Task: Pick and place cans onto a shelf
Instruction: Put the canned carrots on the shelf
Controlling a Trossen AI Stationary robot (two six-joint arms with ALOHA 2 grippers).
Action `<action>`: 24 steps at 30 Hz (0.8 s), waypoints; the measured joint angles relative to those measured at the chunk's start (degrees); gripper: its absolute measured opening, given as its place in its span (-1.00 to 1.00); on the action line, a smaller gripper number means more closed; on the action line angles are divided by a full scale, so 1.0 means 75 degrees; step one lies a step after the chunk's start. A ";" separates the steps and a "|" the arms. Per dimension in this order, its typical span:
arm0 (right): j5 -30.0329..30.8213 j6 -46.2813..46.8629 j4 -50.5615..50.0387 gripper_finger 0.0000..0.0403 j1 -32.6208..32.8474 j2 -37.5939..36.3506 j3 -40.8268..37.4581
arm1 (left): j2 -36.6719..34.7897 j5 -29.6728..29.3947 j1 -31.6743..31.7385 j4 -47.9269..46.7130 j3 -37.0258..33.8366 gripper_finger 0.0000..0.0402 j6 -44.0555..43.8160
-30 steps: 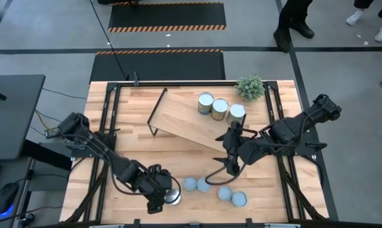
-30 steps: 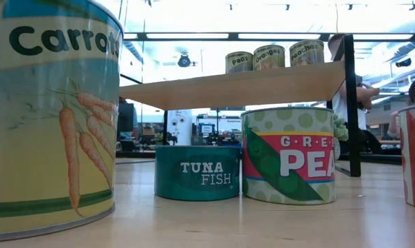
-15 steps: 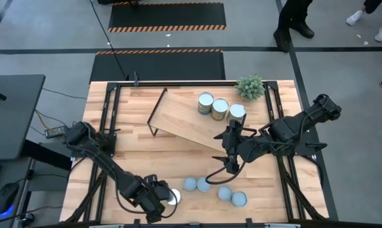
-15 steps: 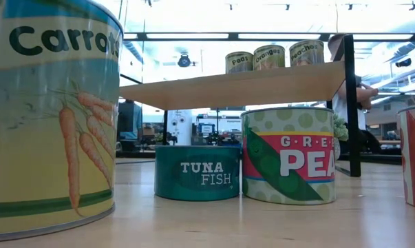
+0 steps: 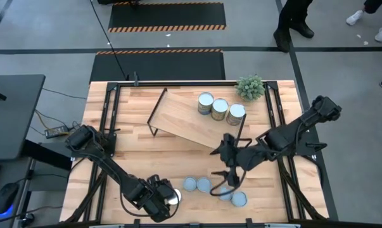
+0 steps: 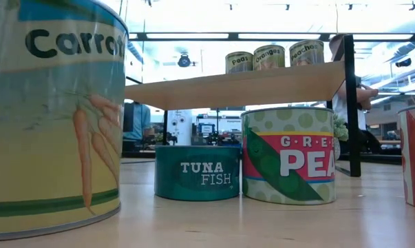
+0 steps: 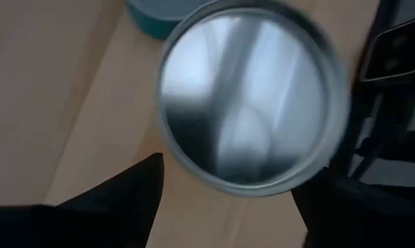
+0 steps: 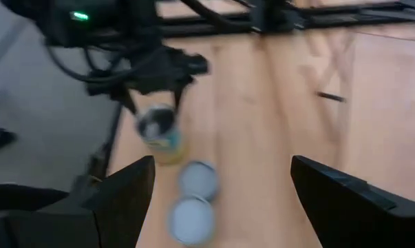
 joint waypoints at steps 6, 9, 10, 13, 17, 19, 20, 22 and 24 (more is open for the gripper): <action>-0.0681 -0.0120 0.1197 0.72 0.0006 0.0397 -0.0759 | -0.0003 -0.0159 0.0003 0.0433 0.0000 0.54 0.0009; -0.1052 -0.0306 0.1622 0.72 -0.0038 0.0941 -0.0764 | -0.0003 -0.0181 0.0006 0.0436 0.0000 0.54 0.0003; -0.1146 -0.0364 0.1720 0.72 -0.0039 0.1105 -0.0766 | -0.0003 -0.0229 0.0006 0.0443 0.0000 0.54 0.0002; -0.1389 -0.0459 0.2225 0.72 -0.0040 0.1625 -0.0764 | -0.0003 -0.0315 0.0005 0.0457 0.0000 0.54 0.0000; -0.1764 -0.0718 0.2953 0.72 -0.0040 0.2190 -0.0764 | -0.0003 -0.0416 -0.0029 0.0462 0.0000 0.54 -0.0016; -0.1839 -0.0838 0.3272 0.72 -0.0048 0.2443 -0.0763 | -0.0003 -0.0520 -0.0032 0.0457 0.0000 0.54 -0.0046; -0.1860 -0.0908 0.3386 0.72 -0.0060 0.2554 -0.0761 | -0.0003 -0.0534 -0.0035 0.0455 0.0000 0.54 -0.0046; -0.1933 -0.1027 0.3570 0.72 -0.0094 0.2775 -0.0761 | -0.0006 -0.0550 -0.0035 0.0443 0.0000 0.54 -0.0049; -0.1949 -0.1043 0.3737 0.72 -0.0134 0.2949 -0.0761 | -0.0006 -0.0639 -0.0022 0.0431 0.0000 0.54 -0.0050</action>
